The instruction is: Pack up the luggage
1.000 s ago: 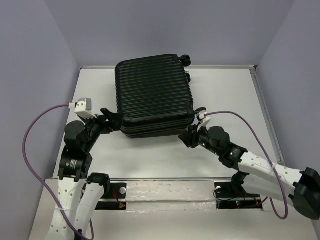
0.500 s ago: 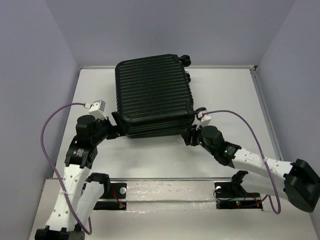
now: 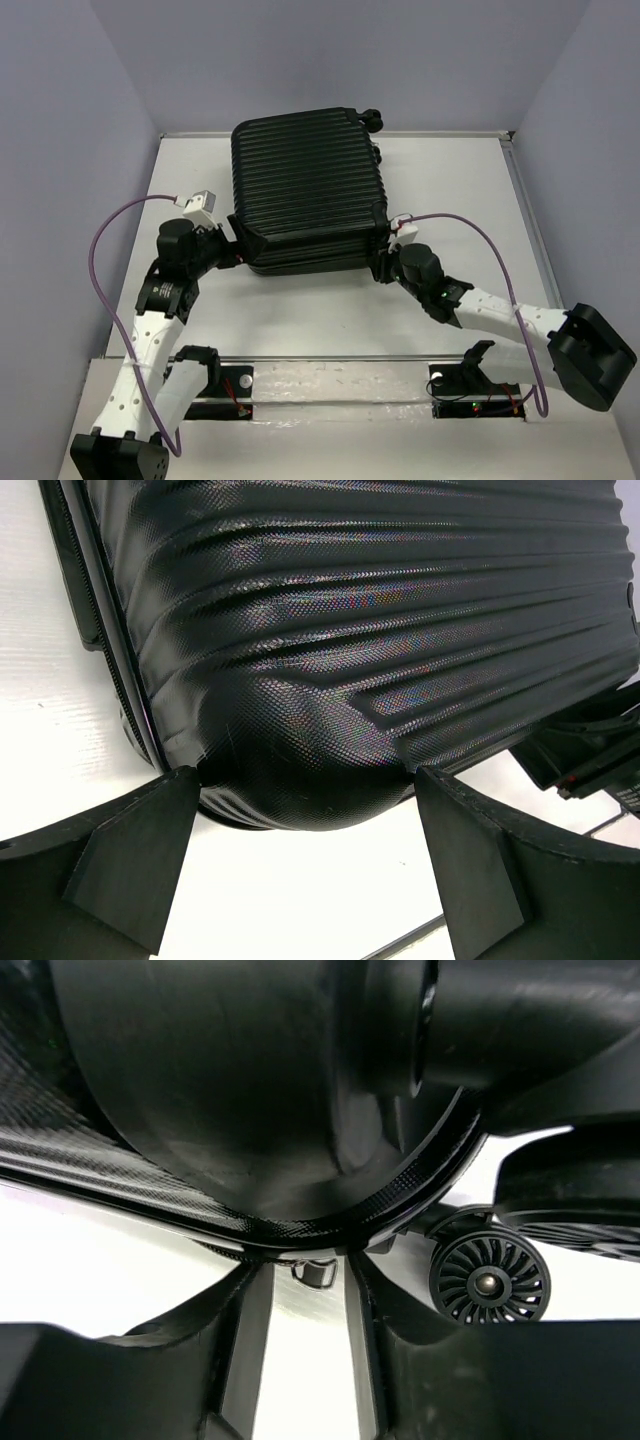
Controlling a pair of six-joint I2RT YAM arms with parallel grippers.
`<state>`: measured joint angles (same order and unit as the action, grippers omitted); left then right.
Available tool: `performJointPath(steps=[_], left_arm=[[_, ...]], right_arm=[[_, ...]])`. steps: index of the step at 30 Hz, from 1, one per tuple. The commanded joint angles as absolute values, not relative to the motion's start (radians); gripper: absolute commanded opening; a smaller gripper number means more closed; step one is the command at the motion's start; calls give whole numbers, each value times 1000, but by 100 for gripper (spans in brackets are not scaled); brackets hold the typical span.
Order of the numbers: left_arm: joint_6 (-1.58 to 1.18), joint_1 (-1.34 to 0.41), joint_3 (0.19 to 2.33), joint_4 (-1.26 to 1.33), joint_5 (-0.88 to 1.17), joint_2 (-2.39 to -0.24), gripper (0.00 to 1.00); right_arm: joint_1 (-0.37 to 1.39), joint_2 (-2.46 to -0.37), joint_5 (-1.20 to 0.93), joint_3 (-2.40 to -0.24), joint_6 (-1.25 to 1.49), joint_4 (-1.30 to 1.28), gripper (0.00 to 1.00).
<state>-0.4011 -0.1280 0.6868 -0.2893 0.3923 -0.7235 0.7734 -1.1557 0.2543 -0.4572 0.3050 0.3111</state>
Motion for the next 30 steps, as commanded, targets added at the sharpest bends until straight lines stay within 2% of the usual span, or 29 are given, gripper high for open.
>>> performJointPath(steps=[1,6,12,18,23,30], left_arm=[[-399,-129,701,-193,451,-742,99],[-413,-129,693,-161,471,-758,99],[-428,-129,704,-132,502,-765,99],[-459,-150,712,-89,518,-762,99],[-486,-189,696,-58,518,-775,99],[-522,-256,686,-25,509,-792,99]], right_arm=[[773,-1163,252,-503,268,443,35],[773,-1199,239,-505,265,469,32],[773,-1192,178,-480,297,520,7],[909,-1288,186,-509,337,519,7],[1147,-1454,356,-679,311,456,7],[1250,-1666,305,-886,302,489,7]])
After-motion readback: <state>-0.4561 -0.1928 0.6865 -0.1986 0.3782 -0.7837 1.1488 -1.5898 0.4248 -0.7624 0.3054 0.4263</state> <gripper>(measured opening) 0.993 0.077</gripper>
